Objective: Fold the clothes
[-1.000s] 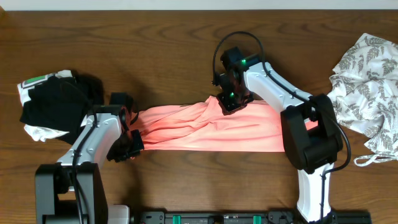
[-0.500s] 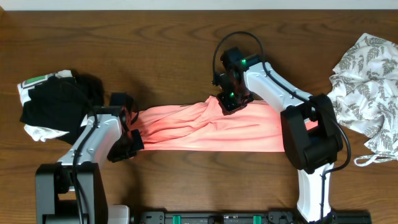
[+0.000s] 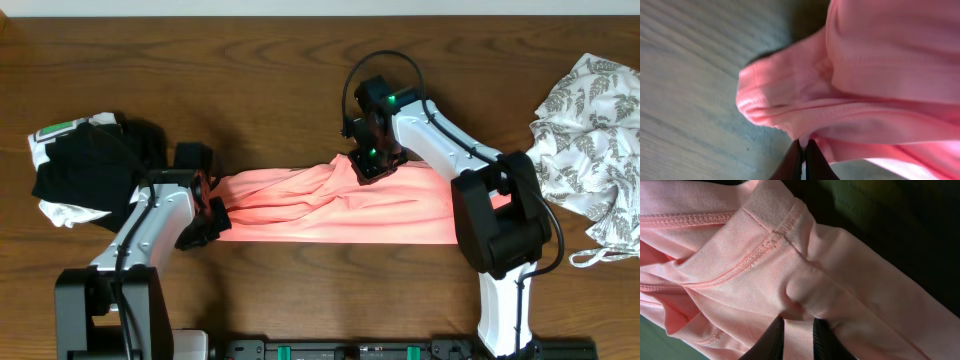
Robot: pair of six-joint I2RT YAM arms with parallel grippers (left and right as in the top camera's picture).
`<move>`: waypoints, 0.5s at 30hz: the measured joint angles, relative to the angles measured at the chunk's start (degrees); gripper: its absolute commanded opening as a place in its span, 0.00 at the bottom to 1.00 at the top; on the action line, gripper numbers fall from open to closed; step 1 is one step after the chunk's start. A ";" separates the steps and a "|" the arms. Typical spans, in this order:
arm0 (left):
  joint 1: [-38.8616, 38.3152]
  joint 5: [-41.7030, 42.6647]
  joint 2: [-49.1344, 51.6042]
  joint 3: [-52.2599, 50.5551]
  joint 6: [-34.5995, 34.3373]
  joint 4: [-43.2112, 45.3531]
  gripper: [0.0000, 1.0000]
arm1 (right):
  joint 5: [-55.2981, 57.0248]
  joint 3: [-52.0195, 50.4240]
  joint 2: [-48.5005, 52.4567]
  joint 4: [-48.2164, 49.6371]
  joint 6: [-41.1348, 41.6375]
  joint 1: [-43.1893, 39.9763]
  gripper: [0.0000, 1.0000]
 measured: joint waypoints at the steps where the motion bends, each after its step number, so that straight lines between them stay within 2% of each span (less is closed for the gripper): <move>1: 0.00 -0.35 -0.07 0.09 -0.04 0.44 0.06 | 0.00 0.00 0.02 0.00 0.02 0.00 0.19; 15: 0.00 -5.25 -0.17 0.20 -2.25 12.11 0.06 | 0.00 0.00 0.04 -0.02 0.02 0.00 0.19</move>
